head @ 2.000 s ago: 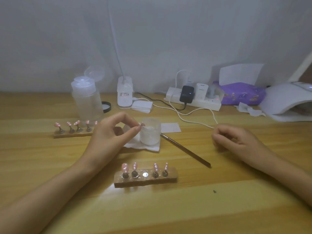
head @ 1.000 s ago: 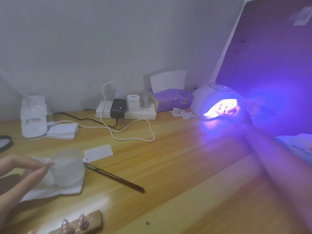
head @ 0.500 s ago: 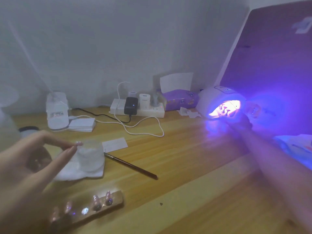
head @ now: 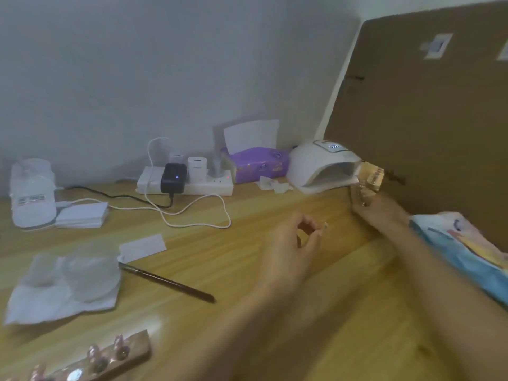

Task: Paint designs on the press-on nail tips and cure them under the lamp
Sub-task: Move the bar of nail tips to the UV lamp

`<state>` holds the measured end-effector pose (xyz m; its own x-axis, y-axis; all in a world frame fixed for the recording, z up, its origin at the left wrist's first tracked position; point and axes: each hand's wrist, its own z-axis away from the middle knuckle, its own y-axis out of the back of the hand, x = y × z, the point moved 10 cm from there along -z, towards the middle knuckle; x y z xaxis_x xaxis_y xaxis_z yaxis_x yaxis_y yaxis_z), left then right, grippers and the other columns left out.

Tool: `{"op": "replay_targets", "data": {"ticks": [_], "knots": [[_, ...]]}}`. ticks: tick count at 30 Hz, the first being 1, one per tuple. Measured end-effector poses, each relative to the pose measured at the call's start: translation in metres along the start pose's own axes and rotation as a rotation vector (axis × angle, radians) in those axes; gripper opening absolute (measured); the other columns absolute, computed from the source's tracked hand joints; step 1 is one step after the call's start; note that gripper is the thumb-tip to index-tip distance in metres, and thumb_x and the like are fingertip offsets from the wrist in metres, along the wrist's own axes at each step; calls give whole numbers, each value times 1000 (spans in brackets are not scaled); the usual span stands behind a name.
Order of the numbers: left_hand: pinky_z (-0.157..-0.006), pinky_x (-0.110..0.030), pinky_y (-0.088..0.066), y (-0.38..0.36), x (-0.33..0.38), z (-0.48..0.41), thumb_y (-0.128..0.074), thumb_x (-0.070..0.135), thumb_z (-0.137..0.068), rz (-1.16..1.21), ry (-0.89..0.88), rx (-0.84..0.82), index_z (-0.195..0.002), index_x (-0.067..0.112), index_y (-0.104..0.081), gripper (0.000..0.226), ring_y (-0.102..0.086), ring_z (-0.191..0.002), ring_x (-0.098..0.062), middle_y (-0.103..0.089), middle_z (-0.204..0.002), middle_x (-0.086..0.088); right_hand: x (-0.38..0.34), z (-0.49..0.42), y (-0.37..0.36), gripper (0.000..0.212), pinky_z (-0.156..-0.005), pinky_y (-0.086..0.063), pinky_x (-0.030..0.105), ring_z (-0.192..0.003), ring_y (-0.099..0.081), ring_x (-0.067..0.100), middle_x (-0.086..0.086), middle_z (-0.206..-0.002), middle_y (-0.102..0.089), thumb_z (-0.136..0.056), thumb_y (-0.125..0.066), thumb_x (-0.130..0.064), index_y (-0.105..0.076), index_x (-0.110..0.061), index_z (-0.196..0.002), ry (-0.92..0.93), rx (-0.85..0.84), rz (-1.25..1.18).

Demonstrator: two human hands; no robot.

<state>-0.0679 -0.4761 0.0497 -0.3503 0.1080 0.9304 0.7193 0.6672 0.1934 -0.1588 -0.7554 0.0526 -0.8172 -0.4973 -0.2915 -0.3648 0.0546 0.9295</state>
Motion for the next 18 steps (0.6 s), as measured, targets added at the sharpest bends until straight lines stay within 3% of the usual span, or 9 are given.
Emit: {"op": "replay_targets", "data": {"ticks": [3,7,8,11,13,15,18], "knots": [[-62,-17,-37,8,-21,-21,-67,19,-94,10,48,102,-84,19,-62,11,-46,-59,1,-64,-82,17,4,-9,-7,26,-75,-49,34,-92,-62,32,11,-101,-64,-95,-51,-40,-61,-19,-107,-41,-11,76],[-57,-14,-36,5,-29,-16,-67,22,-92,-13,11,74,-82,25,-61,12,-44,-58,-4,-64,-86,17,23,-20,-10,38,-62,-38,27,-72,-55,24,5,-80,-58,-93,-46,-45,-66,-13,-99,-204,85,30],[-56,-14,-36,5,-30,-17,-67,21,-92,5,8,74,-82,25,-61,12,-44,-58,-4,-64,-86,16,26,-23,-10,42,-64,-39,28,-73,-56,25,5,-82,-59,-93,-44,-46,-66,-12,-102,-236,111,13],[-58,-15,-38,9,-33,-19,-68,18,-91,51,26,92,-81,23,-62,12,-44,-58,-4,-66,-87,13,30,-36,-14,52,-80,-47,35,-98,-64,34,14,-110,-65,-96,-41,-49,-57,-11,-127,-251,138,8],[-59,-14,-38,9,-32,-19,-68,17,-91,64,26,86,-81,22,-62,12,-44,-59,-4,-66,-87,13,35,-45,-16,59,-88,-48,39,-108,-63,35,16,-119,-64,-94,-49,-56,-57,-9,-128,-271,127,-8],[-59,-14,-38,6,-31,-20,-68,19,-91,42,21,67,-81,24,-62,13,-44,-59,-4,-64,-88,16,36,-53,-18,64,-87,-47,38,-109,-62,34,16,-117,-65,-91,-53,-63,-58,-7,-123,-269,97,-7],[-56,-16,-35,5,-32,-22,-68,22,-91,15,18,58,-80,26,-61,14,-43,-58,-6,-62,-86,19,21,-57,-23,66,-80,-43,38,-109,-62,33,10,-111,-65,-89,-53,-68,-54,-10,-121,-122,19,13]]}}
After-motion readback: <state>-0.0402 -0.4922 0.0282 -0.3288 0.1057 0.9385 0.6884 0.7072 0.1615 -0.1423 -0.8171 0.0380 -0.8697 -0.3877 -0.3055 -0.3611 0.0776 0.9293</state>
